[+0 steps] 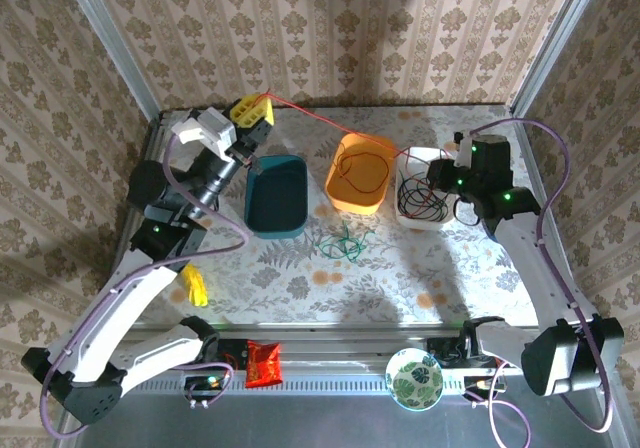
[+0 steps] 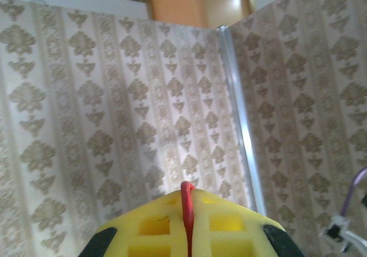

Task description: Untangle the cables

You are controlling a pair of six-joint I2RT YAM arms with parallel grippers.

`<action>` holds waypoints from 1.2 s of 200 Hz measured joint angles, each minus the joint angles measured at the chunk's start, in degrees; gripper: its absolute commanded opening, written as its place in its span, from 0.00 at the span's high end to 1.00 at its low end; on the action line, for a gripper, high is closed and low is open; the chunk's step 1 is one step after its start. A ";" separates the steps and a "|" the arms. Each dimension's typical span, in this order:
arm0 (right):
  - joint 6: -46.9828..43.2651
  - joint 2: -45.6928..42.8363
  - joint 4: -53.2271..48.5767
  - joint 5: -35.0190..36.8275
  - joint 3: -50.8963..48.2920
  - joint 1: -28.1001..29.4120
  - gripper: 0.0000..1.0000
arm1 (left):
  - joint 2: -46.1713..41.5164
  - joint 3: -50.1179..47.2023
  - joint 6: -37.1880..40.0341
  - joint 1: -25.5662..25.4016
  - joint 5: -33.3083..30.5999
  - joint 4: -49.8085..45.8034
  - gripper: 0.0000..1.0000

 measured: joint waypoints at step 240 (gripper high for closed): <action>-1.31 6.51 1.36 -16.00 7.21 11.26 1.00 | 22.84 -3.32 -11.06 3.34 32.39 -15.37 0.85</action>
